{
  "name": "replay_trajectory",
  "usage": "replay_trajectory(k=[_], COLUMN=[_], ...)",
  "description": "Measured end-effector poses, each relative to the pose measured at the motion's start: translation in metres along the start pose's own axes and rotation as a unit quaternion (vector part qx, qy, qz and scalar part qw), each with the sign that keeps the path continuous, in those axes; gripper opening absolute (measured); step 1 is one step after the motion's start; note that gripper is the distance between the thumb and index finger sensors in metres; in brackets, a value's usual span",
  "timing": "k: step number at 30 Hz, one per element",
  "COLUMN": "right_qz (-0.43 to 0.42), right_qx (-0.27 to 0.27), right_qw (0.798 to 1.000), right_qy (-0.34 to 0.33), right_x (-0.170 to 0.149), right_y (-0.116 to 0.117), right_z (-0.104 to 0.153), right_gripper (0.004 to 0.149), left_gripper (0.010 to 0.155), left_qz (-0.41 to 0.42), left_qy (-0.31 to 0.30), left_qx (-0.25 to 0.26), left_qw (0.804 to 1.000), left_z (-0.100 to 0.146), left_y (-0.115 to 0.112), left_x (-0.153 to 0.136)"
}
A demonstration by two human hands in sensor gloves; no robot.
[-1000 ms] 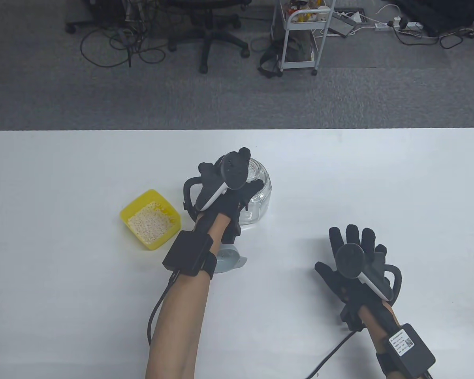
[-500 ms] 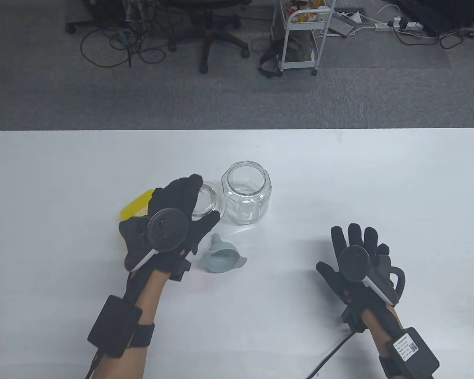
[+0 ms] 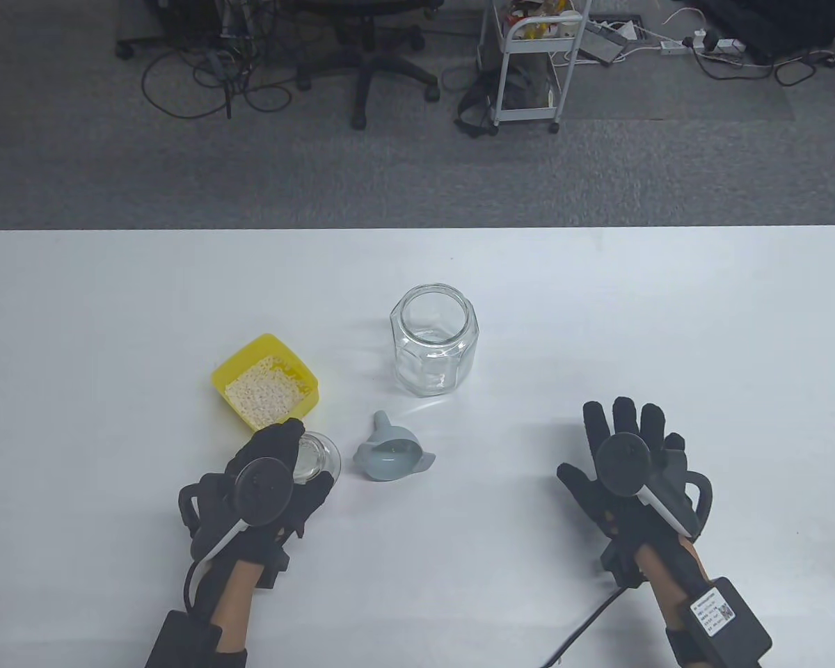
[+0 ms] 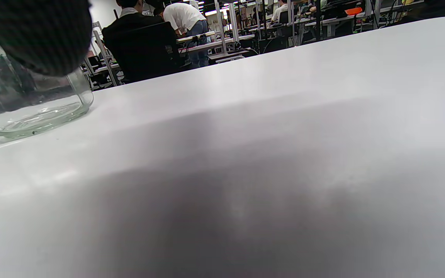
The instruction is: Transfer rice through funnel into glass jar
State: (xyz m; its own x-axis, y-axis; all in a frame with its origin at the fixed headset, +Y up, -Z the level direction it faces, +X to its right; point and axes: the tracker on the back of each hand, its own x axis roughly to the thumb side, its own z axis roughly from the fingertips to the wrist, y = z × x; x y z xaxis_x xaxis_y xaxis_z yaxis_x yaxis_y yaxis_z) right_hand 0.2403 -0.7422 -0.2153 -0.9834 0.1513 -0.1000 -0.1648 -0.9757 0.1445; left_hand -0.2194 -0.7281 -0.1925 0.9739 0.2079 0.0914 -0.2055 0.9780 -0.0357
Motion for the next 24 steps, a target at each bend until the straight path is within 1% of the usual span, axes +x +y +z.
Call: replay_trajectory(k=[2, 6, 7, 9, 13, 16, 22, 24], right_qz=[0.004, 0.012, 0.012, 0.012, 0.006, 0.006, 0.007, 0.004], right_qx=[0.001, 0.003, 0.004, 0.005, 0.003, 0.003, 0.002, 0.001], right_qw=[1.0, 1.0, 1.0, 1.0, 1.0, 1.0, 1.0, 1.0], right_qy=[-0.001, -0.003, -0.002, -0.002, 0.0, 0.0, -0.002, -0.002], right_x=[0.001, 0.003, 0.003, 0.003, 0.002, 0.002, 0.002, 0.001], right_y=[0.001, 0.002, 0.003, 0.002, 0.0, 0.0, -0.001, -0.002], right_z=[-0.001, -0.001, -0.001, 0.0, 0.0, 0.0, 0.001, 0.002], right_gripper=[0.088, 0.089, 0.088, 0.089, 0.088, 0.088, 0.088, 0.088], left_gripper=[0.092, 0.092, 0.091, 0.092, 0.092, 0.093, 0.094, 0.097], left_qz=[-0.02, -0.02, -0.023, -0.029, -0.031, -0.033, -0.036, -0.037], left_qy=[-0.003, 0.007, 0.008, 0.011, 0.013, 0.022, 0.017, 0.011], left_qx=[0.006, -0.016, -0.019, -0.031, -0.039, -0.055, -0.045, -0.048], left_qw=[1.0, 1.0, 1.0, 0.999, 0.999, 0.998, 0.998, 0.998], left_z=[0.0, -0.002, -0.002, -0.002, -0.001, -0.003, -0.003, -0.002], left_y=[-0.002, -0.009, -0.01, -0.014, -0.018, -0.022, -0.025, -0.024], left_x=[0.002, 0.003, 0.003, 0.003, 0.003, 0.004, 0.006, 0.004])
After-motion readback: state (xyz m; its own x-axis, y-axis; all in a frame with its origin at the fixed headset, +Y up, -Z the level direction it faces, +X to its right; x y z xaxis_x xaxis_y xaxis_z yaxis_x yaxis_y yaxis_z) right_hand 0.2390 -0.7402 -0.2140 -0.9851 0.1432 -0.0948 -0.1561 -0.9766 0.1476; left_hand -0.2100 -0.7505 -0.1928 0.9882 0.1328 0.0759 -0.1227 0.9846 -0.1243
